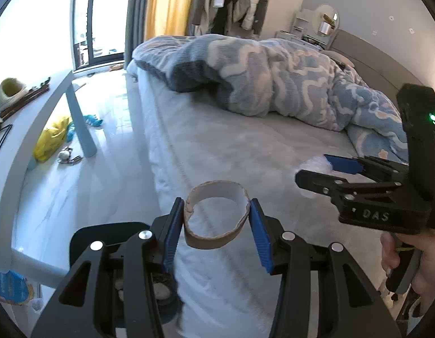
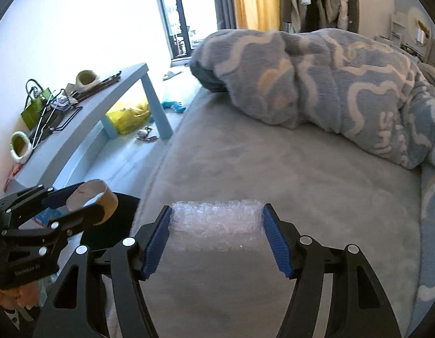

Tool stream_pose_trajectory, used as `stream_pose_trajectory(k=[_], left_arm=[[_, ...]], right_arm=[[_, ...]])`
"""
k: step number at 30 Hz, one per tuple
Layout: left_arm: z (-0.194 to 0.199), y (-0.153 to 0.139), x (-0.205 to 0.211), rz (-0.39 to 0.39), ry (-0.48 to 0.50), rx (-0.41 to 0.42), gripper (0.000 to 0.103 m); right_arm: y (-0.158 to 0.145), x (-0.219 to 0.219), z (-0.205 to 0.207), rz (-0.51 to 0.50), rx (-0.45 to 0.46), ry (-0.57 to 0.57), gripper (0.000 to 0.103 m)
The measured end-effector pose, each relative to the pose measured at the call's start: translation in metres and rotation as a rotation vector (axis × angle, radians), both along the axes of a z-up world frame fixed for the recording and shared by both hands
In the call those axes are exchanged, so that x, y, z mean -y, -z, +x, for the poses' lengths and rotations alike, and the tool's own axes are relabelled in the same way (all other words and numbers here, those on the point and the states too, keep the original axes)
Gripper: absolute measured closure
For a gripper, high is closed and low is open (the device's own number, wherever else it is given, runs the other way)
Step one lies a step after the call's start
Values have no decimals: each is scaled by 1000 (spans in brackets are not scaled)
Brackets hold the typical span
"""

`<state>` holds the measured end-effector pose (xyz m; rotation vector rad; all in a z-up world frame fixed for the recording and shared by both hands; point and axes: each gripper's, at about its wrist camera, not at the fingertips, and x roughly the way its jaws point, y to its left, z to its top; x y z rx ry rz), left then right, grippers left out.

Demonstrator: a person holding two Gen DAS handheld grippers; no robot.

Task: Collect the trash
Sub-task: 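Carry the tape roll and bubble wrap in both tools over the bin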

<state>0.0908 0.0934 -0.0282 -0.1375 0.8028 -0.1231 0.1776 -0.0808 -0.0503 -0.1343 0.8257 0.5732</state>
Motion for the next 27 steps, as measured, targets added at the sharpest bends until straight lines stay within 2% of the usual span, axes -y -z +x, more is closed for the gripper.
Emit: stream_pose_trajectory(k=[12, 15, 19, 23, 27], left_arm=[[-11, 20, -57, 17, -108, -47, 53], [-12, 35, -74, 25, -136, -80, 53], [-15, 65, -96, 20, -173, -165, 53], [-19, 96, -116, 47, -205, -239, 53], [-26, 122, -139, 6, -229, -308, 53]], right_arm=[[-6, -48, -22, 47, 12, -80, 37], [-8, -62, -23, 65, 10, -95, 37], [-8, -87, -30, 70, 9, -135, 37], [-6, -109, -35, 61, 5, -170, 37], [1, -133, -40, 39, -11, -201, 37]])
